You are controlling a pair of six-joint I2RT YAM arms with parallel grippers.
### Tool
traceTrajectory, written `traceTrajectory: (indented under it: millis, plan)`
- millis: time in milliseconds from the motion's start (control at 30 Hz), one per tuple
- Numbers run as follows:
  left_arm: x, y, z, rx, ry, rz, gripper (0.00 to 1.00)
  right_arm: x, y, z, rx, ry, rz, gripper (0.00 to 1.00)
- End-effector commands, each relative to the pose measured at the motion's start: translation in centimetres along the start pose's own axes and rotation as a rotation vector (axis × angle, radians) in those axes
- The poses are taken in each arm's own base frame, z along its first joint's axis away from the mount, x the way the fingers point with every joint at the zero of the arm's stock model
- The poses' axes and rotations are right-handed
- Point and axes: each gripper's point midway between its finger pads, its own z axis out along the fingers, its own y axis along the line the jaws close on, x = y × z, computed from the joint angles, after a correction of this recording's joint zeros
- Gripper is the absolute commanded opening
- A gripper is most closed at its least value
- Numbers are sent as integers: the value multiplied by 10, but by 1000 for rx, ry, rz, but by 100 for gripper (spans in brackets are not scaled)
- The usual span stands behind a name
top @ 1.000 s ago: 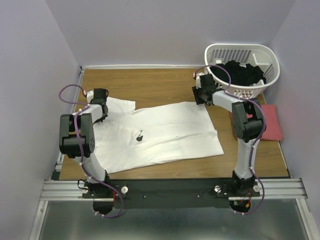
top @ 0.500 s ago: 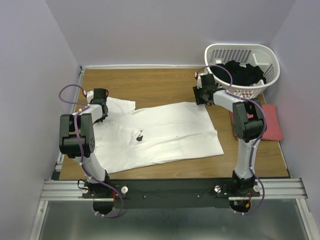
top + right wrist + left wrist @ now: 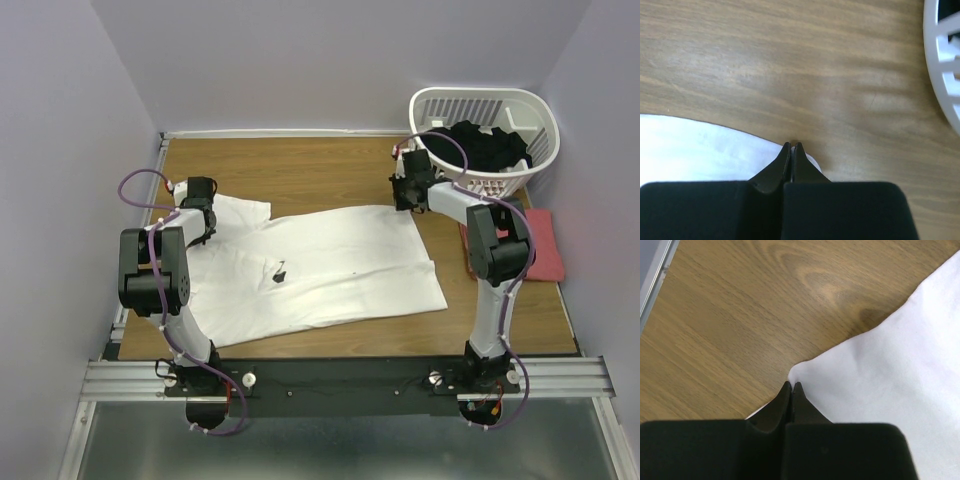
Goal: Fold and stack the t-shirts
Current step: Fold the tshirt
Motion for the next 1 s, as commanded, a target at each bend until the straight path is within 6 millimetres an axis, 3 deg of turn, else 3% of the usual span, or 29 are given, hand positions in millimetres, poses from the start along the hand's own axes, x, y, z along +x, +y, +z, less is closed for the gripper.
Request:
traceTrajectory:
  millis: [0,333,533,700,967]
  plan:
    - [11,1,-7,15,36,15,0,14,-8,-19,54,35,74,1]
    - [-23,-28,-25,145,-35,-17,0,1,-69,-68,291,-100,226,0]
    - [-48,-58,-32,250,-74,-14,0,-10,-95,-76,331,-135,266,1]
    - [-67,-75,-36,302,-93,-22,0,-22,-102,-74,335,-154,269,0]
    - [-64,-62,-37,288,-98,-26,0,-13,-101,-77,333,-144,289,0]
